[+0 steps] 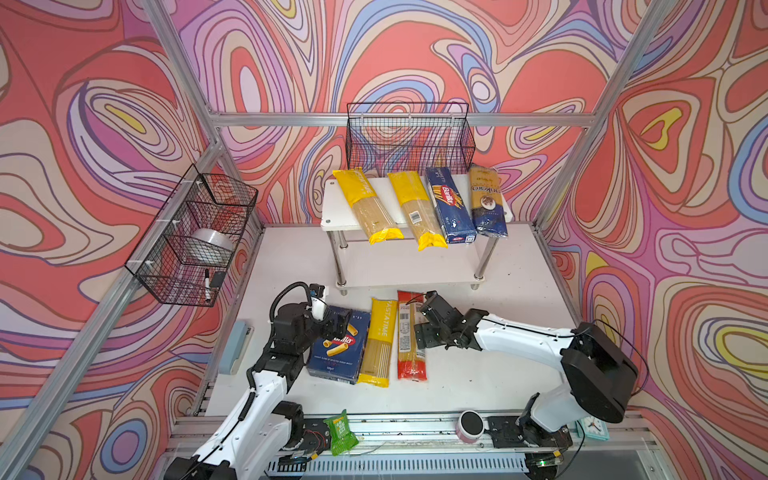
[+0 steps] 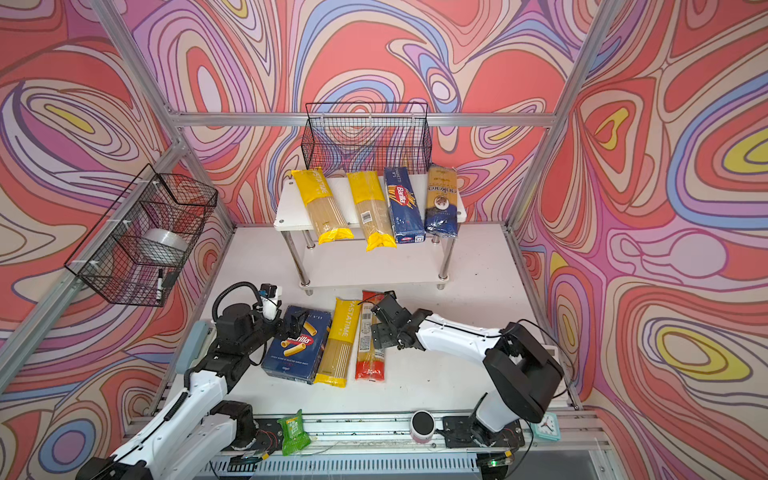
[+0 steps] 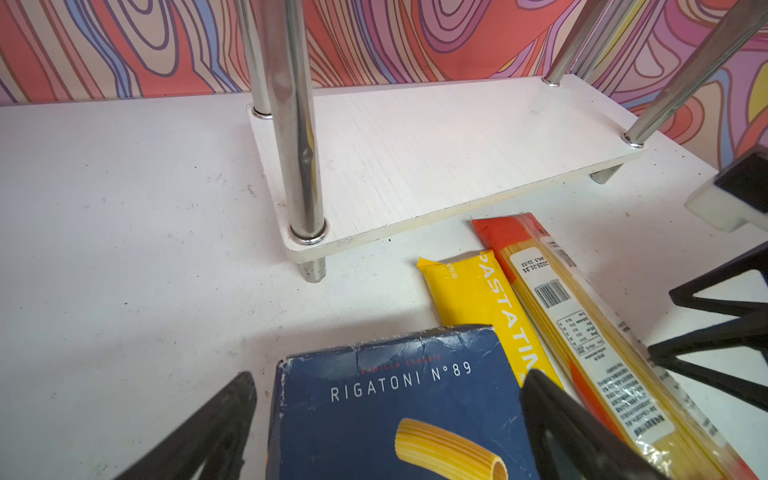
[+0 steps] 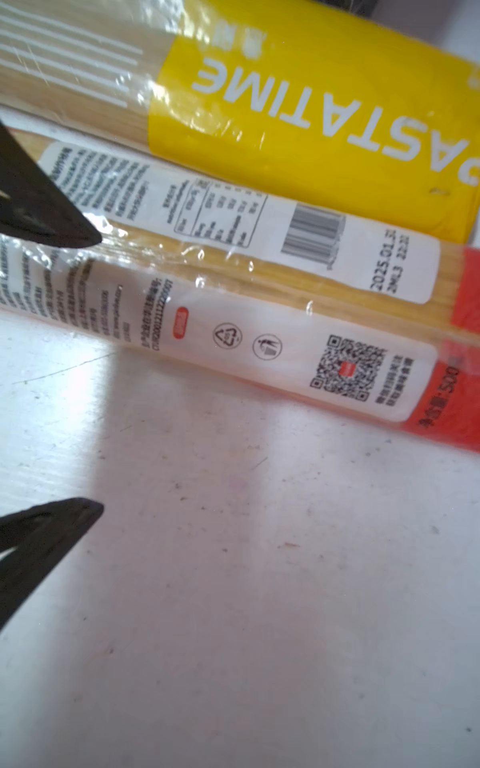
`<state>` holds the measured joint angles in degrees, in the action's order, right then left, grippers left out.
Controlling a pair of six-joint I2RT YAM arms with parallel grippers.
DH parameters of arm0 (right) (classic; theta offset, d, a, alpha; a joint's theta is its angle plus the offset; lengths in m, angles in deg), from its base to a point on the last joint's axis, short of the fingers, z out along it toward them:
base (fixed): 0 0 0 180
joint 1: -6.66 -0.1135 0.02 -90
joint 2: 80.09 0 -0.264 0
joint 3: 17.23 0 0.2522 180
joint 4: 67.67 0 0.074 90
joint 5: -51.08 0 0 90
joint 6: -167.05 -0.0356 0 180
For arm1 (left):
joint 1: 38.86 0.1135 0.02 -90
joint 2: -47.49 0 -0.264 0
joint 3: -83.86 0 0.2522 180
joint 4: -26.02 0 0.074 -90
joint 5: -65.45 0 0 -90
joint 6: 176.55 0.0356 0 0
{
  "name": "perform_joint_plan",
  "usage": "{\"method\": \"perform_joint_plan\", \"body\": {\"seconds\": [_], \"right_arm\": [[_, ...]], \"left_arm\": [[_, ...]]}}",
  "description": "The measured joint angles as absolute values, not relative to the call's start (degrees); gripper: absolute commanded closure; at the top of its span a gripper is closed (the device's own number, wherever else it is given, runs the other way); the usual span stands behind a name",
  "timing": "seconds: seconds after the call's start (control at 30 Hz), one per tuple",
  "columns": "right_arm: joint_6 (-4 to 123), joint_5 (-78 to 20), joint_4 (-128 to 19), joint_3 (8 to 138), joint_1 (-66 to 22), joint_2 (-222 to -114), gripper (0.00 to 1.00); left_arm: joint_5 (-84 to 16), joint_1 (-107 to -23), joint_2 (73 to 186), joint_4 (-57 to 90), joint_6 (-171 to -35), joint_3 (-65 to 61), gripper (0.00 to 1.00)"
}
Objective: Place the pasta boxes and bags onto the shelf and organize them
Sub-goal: 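Close the right gripper on the red-topped spaghetti bag farthest from the Pastatime bag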
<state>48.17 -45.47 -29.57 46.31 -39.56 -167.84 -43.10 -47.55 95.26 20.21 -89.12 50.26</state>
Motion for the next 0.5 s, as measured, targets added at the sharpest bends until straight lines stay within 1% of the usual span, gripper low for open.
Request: {"method": "perform_joint_plan", "body": {"seconds": [0.17,0.4,0.5], "right_arm": [[49.44,-42.06,-32.04,47.95,-40.35,-169.39,0.02],[45.85,-44.55,-32.19,52.54,-44.57,-175.27,0.02],[43.93,-44.88,-32.87,52.52,-45.53,-177.08,0.02]], "left_arm": [[-43.1,-47.55,95.26,20.21,-89.12,50.26,0.0],[-43.12,-47.55,95.39,20.21,-89.12,50.26,0.0],[-43.14,-47.55,96.16,20.18,-89.12,50.26,0.0]]}}
